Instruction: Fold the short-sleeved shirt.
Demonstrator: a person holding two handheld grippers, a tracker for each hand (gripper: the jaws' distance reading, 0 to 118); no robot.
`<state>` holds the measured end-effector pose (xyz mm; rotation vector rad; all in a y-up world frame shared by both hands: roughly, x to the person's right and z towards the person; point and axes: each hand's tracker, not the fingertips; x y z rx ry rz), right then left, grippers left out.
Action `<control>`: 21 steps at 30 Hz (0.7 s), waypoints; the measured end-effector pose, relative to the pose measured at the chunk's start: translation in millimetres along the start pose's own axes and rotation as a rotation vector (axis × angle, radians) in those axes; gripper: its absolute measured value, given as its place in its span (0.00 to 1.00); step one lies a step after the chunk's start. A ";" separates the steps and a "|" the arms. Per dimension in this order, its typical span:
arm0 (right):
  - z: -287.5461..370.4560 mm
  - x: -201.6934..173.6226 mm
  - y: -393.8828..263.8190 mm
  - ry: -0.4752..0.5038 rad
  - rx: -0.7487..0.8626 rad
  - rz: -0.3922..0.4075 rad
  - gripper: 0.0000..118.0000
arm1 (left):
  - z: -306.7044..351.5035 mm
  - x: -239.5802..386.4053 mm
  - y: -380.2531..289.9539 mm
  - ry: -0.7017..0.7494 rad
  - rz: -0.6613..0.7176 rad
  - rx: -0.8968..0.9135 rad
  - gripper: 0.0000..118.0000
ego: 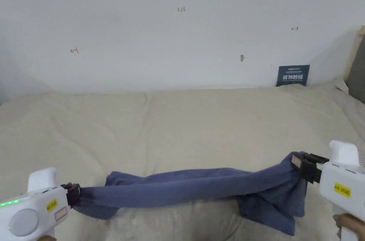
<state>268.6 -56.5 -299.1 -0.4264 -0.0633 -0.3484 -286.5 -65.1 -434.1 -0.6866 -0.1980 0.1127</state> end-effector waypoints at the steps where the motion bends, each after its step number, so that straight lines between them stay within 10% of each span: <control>1: 9.9 1.0 -11.6 0.001 -0.010 -0.004 0.01 | -3.7 -12.2 -11.4 -0.001 -0.009 -0.018 0.03; 21: 139.7 33.9 -198.3 -0.115 -0.336 -0.139 0.01 | 69.7 -41.7 -200.9 0.082 0.066 -0.275 0.03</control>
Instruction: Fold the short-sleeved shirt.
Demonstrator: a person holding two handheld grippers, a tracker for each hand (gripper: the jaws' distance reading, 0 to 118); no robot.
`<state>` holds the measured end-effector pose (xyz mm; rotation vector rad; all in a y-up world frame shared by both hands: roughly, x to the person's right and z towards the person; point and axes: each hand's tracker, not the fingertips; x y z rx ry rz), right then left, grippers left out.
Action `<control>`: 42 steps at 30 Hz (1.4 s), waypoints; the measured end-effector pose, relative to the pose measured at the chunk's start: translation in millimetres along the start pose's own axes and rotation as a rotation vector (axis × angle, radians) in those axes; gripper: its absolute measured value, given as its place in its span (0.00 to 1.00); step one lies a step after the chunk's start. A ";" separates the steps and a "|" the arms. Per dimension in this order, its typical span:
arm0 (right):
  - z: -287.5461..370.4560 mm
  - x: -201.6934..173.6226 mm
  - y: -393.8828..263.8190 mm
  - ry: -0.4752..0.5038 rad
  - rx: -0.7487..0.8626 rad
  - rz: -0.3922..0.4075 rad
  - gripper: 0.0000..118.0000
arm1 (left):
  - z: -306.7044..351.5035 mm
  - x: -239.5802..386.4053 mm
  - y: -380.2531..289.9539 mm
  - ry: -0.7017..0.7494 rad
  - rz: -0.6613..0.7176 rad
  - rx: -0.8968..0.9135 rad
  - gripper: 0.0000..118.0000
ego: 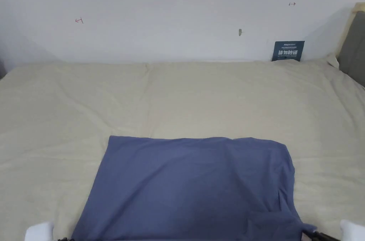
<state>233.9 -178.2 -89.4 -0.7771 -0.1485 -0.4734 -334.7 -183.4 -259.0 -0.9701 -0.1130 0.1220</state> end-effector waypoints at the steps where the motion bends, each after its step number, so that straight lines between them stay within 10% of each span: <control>1: -7.7 5.8 -5.6 -0.015 -0.039 -0.010 0.01 | -6.5 0.3 -3.6 0.009 0.001 -0.019 0.03; 8: -46.5 14.4 -24.6 -0.127 -0.166 -0.047 0.01 | -35.3 -1.4 -10.3 0.032 0.070 -0.103 0.04; 10: -41.2 5.2 -23.6 -0.148 -0.161 -0.038 0.14 | -30.4 1.0 -8.4 0.039 0.077 -0.094 0.29; 12: -35.5 0.2 -13.9 -0.191 -0.143 -0.013 0.65 | -24.0 4.4 -3.6 0.050 0.063 -0.092 0.86; 13: -32.3 -2.4 -8.3 -0.194 -0.132 0.005 0.78 | -20.4 6.7 -0.1 0.051 0.051 -0.087 0.96; 24: 73.2 -103.0 109.0 -0.090 0.487 0.218 0.79 | 105.8 84.0 92.9 -0.089 -0.058 0.487 0.97; 31: 105.0 -153.8 118.5 -0.176 0.750 0.323 0.78 | 139.6 125.6 107.2 -0.048 -0.161 0.776 0.82; 36: 115.7 -174.1 111.2 -0.173 0.752 0.364 0.73 | 141.4 135.3 106.4 -0.077 -0.191 0.785 0.00; 38: 117.9 -176.9 108.9 -0.164 0.754 0.372 0.71 | 141.1 134.4 105.7 -0.107 -0.190 0.768 0.00; 40: 119.4 -178.6 106.6 -0.163 0.746 0.379 0.59 | 137.9 132.1 104.9 -0.117 -0.186 0.739 0.00; 42: 114.9 -171.4 108.1 -0.171 0.759 0.385 0.15 | 136.8 129.6 101.8 -0.125 -0.182 0.728 0.00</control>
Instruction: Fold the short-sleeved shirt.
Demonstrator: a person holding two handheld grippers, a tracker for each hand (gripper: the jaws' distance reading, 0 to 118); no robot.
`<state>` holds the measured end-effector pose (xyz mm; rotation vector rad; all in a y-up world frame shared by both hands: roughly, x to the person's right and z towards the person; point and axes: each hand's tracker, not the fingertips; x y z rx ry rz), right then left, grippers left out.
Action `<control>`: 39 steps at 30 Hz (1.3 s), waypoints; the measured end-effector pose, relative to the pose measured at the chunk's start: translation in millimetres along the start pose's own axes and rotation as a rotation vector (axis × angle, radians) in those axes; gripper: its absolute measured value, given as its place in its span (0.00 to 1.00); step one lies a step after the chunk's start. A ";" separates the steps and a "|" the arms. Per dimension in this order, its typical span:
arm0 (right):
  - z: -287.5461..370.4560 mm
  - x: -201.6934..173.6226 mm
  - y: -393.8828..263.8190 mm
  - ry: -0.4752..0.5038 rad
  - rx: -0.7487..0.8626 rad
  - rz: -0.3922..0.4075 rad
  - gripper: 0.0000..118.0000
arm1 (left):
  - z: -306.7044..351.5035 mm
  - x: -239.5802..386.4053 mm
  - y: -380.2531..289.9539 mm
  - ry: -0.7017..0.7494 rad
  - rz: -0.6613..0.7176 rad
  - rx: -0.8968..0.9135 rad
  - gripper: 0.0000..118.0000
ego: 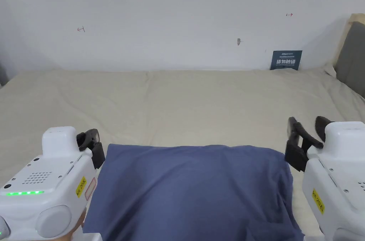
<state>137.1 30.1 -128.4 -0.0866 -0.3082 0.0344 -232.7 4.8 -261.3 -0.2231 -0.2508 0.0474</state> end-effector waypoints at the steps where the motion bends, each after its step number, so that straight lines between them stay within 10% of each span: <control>1: 0.2 -0.9 -1.1 -0.014 0.005 0.011 0.00 | 0.3 -0.1 -0.7 0.001 0.000 0.000 0.00; 10: -0.3 -7.8 1.0 -0.021 0.008 -0.007 0.00 | -3.2 -8.2 -9.9 -0.013 0.009 -0.052 0.00; 17: -2.7 -6.0 -15.4 -0.006 -0.056 -0.007 0.00 | -19.0 -41.0 -62.5 -0.004 0.050 -0.482 0.01; 19: -2.9 -6.4 -20.3 -0.002 -0.081 -0.010 0.00 | -18.3 -54.7 -89.6 0.021 0.049 -0.561 0.29; 21: -1.9 -6.8 -25.5 -0.003 -0.111 -0.010 0.00 | -17.4 -66.7 -116.7 0.064 0.024 -0.694 0.85; 22: -2.2 -7.4 -28.1 0.000 -0.124 -0.007 0.00 | -13.3 -71.4 -127.3 0.069 0.013 -0.722 0.91; 32: -9.0 6.2 -67.5 -0.005 -0.243 -0.028 0.00 | 3.1 -95.4 -203.1 0.109 -0.029 -0.821 0.90; 35: -9.3 8.5 -71.7 -0.009 -0.253 -0.023 0.00 | -4.5 -99.1 -219.3 0.103 -0.015 -0.841 0.70; 39: -8.9 21.1 -82.9 -0.025 -0.277 -0.035 0.00 | -6.4 -95.1 -224.1 0.012 0.043 -0.836 0.14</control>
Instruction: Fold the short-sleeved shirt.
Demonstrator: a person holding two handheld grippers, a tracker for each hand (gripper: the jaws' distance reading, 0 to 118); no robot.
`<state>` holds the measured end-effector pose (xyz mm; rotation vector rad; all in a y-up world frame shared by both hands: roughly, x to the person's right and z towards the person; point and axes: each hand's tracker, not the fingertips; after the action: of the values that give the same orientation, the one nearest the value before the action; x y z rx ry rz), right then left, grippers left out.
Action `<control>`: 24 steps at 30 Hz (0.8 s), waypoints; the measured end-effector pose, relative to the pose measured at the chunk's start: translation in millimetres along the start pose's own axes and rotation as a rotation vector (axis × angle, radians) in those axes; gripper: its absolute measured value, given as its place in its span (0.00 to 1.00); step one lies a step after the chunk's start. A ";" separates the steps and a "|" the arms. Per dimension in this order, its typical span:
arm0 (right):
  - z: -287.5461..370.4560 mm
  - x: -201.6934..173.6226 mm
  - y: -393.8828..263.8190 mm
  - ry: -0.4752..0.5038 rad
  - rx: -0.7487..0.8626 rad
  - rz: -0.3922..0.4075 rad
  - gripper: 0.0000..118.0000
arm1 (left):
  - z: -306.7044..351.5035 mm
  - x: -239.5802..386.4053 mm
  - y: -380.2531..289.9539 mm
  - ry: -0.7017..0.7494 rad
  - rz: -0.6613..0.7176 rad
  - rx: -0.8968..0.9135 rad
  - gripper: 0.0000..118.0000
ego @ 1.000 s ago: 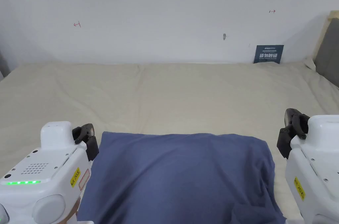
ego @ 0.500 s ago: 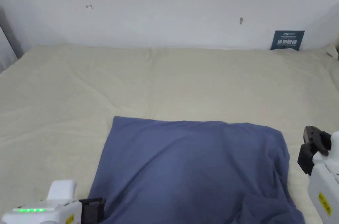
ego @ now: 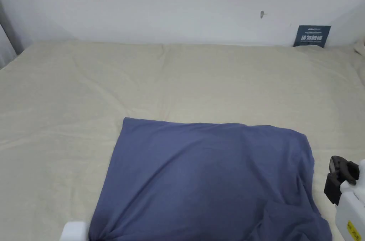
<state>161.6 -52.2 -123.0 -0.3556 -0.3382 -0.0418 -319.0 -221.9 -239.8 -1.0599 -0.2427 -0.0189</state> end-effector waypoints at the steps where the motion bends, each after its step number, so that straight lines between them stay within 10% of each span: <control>1: 1.6 2.4 -4.9 -0.002 -0.008 -0.003 0.00 | 3.0 3.9 -0.8 0.021 -0.007 0.017 0.08; 9: -19.8 33.3 -81.2 -0.041 -0.338 -0.048 0.79 | 28.6 15.3 14.1 -0.015 0.030 0.107 0.07; 19: -40.4 28.2 -161.3 -0.015 -0.628 -0.109 0.73 | 40.3 18.7 33.5 -0.058 0.077 0.141 0.07; 22: -42.2 28.9 -167.7 -0.018 -0.632 -0.093 0.12 | 39.2 19.1 34.1 -0.055 0.078 0.134 0.07; 24: -39.5 26.4 -164.3 0.033 -0.634 -0.111 0.06 | 36.9 17.5 34.4 -0.052 0.080 0.134 0.07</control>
<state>182.8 -219.4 -94.2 -0.9628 -0.3060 -0.2673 -304.4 -171.3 -248.6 -0.9370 -0.2453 0.0957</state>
